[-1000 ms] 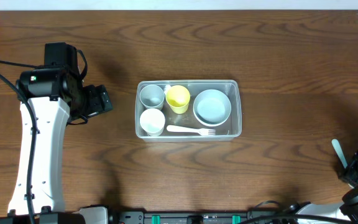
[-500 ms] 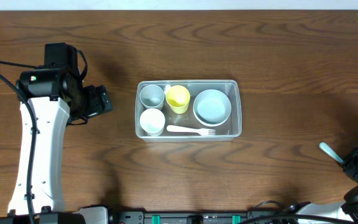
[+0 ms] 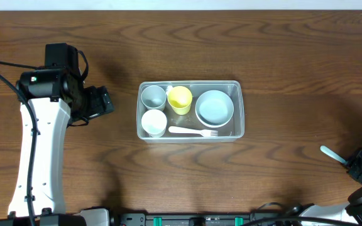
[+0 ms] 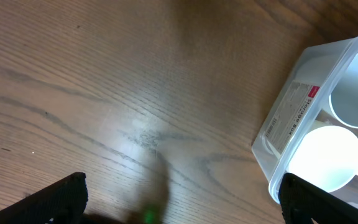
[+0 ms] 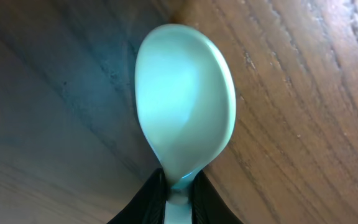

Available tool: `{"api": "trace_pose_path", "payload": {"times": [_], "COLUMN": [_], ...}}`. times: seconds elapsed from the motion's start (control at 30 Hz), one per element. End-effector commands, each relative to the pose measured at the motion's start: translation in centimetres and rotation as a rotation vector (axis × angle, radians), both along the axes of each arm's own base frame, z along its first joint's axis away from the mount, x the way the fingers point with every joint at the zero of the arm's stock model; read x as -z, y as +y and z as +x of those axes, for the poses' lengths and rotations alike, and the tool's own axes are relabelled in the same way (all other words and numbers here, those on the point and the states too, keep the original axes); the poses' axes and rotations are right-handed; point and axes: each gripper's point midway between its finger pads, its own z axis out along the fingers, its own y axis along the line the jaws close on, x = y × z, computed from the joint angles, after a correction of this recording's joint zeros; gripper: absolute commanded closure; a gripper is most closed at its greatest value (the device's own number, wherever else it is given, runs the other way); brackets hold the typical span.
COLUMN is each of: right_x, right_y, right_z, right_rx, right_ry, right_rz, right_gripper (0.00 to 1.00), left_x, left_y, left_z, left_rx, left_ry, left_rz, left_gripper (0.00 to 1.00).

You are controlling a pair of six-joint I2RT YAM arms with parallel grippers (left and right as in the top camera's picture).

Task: Pack container
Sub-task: 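Lift the light blue spoon with the right gripper toward the container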

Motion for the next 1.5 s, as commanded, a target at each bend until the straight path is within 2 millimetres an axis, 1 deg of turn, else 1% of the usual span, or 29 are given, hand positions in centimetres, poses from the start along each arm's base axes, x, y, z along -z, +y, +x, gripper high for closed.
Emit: {"api": "trace_pose_path", "payload": {"times": [0.0,0.03,0.13,0.2,0.37,0.63,0.8,0.87,0.97,1.03,1.13,1.2,1.27,1.33,1.47], "right_x": [2.8,2.8,2.8,2.8,2.8,2.7,1.8,0.7,-1.6,-3.5,-6.9,-9.1,-11.5,-13.7,-17.5], "right_y": [2.3,2.3,2.3,2.3,2.3,1.6,0.7,0.1,-0.8,-0.9,-0.5,0.2,1.4,2.9,6.8], "right_z": [-1.5,-1.5,-1.5,-1.5,-1.5,-1.1,-0.4,0.1,1.4,2.9,5.7,7.4,9.2,10.8,13.1], "right_rx": [-0.088,-0.099,-0.126,-0.141,-0.179,-0.306,-0.418,-0.471,-0.559,-0.617,-0.716,-0.789,-0.885,-0.976,-1.151], "right_ry": [0.072,0.071,0.069,0.067,0.064,0.041,0.054,0.083,0.122,0.123,0.082,0.050,0.017,-0.013,-0.068], "right_rz": [0.068,0.066,0.060,0.058,0.049,-0.002,-0.061,-0.106,-0.196,-0.254,-0.347,-0.404,-0.465,-0.516,-0.599], "right_gripper": [0.85,0.85,0.91,0.99,0.99,0.99,0.99,0.99,0.99,0.99,0.99,0.99,0.99,0.98,0.99], "left_x": [0.3,0.3,0.3,0.3,0.3,0.3,0.3,0.3,0.3,0.3,0.3,0.3,0.3,0.3,0.3], "left_y": [0.2,0.2,0.2,0.2,0.2,0.2,0.2,0.2,0.2,0.2,0.2,0.2,0.2,0.2,0.2], "left_z": [-0.3,-0.3,-0.3,-0.3,-0.3,-0.2,-0.3,-0.3,-0.2,-0.2,-0.3,-0.3,-0.3,-0.2,-0.2], "left_rx": [-0.012,-0.012,-0.012,-0.012,-0.012,-0.011,-0.012,-0.012,-0.012,-0.012,-0.012,-0.012,-0.012,-0.012,-0.012], "left_ry": [0.014,0.014,0.014,0.014,0.014,0.014,0.014,0.014,0.014,0.014,0.014,0.014,0.014,0.013,0.013], "left_rz": [0.002,0.002,0.002,0.002,0.002,0.002,0.002,0.002,0.002,0.002,0.002,0.002,0.002,0.002,0.002], "left_gripper": [0.02,0.02,0.02,0.02,0.02,0.02,0.02,0.02,0.02,0.02,0.02,0.02,0.02,0.02,0.02]}}
